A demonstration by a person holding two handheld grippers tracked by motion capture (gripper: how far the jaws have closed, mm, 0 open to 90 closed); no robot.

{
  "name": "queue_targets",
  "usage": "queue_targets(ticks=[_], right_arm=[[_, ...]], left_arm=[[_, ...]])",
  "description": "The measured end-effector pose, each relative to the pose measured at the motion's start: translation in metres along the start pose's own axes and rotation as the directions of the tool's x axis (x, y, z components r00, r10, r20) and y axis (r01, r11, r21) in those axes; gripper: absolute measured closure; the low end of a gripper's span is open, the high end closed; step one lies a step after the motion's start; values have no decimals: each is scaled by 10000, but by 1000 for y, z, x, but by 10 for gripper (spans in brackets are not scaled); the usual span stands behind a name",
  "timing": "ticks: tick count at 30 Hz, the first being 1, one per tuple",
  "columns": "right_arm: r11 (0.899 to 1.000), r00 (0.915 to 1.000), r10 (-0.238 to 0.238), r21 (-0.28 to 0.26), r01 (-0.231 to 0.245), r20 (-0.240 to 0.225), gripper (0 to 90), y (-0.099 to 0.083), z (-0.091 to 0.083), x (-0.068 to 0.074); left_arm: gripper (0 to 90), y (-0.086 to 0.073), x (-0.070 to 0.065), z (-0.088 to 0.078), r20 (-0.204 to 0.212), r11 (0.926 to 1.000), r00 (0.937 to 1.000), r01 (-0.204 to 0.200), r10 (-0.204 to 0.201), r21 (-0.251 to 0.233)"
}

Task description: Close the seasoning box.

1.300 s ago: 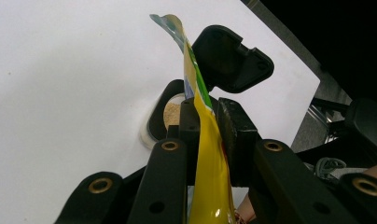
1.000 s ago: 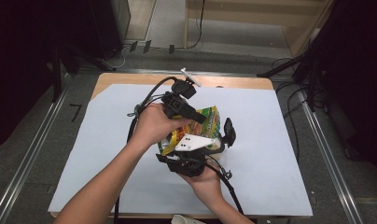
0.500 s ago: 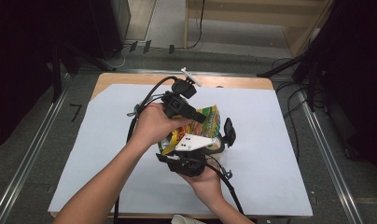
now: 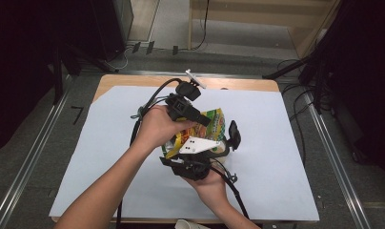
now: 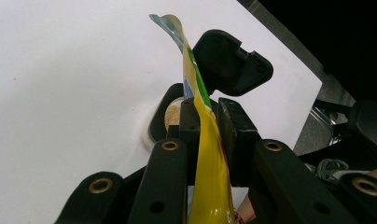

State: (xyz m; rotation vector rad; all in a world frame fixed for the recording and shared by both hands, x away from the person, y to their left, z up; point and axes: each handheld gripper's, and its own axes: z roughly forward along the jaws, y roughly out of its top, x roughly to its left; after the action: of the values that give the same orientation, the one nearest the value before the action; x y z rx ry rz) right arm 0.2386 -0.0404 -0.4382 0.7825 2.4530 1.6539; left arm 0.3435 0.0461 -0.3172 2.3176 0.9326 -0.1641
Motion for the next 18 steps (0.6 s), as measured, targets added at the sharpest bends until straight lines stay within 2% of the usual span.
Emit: queue_targets(ticks=[18], right_arm=[[9995, 9997, -260, 164, 260, 7, 753, -3, 6, 5]], left_arm=[[807, -13, 2, -4, 75, 9997, 9999, 72, -70, -245]])
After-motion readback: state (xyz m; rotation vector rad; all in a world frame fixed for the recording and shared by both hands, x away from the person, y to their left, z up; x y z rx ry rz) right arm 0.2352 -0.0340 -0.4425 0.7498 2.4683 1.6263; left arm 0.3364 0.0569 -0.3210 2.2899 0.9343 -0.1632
